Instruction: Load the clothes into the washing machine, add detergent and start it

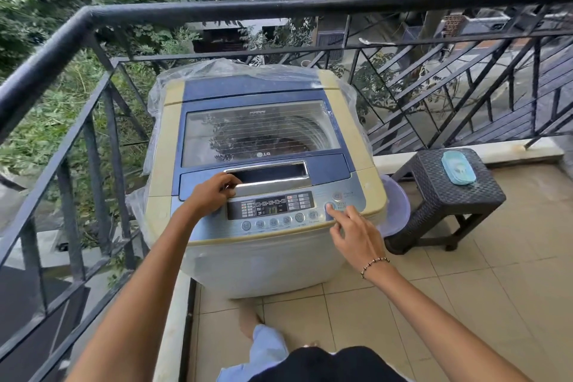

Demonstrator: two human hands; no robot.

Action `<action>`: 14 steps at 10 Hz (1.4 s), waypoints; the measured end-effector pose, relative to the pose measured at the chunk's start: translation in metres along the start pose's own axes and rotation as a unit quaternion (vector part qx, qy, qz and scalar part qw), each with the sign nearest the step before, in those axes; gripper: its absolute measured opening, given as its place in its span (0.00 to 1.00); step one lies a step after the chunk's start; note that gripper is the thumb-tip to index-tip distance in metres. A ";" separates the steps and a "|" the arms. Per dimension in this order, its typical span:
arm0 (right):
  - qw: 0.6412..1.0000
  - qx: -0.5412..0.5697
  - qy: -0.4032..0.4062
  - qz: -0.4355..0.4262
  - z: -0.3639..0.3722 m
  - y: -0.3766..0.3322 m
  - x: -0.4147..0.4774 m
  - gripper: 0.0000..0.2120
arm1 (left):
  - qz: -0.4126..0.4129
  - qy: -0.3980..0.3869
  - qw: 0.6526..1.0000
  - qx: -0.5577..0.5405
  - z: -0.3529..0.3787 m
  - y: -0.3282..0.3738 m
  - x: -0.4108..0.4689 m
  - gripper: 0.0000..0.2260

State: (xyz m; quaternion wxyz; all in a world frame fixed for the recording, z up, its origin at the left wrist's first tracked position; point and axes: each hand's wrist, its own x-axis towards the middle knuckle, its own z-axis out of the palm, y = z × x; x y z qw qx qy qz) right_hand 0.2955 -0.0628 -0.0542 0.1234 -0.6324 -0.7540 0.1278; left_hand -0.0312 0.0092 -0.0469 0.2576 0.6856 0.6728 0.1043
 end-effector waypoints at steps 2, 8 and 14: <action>1.000 -0.019 -0.001 -0.012 -0.001 0.000 0.002 0.20 | -0.010 0.000 1.000 0.004 -0.001 0.005 -0.003 0.11; 0.999 -0.020 -0.003 -0.033 0.008 0.006 -0.009 0.27 | -0.015 0.004 0.999 0.029 -0.006 0.016 -0.009 0.10; 0.997 -0.005 0.027 -0.074 -0.020 -0.028 0.060 0.29 | 0.031 0.224 0.970 -0.091 -0.014 0.067 -0.015 0.12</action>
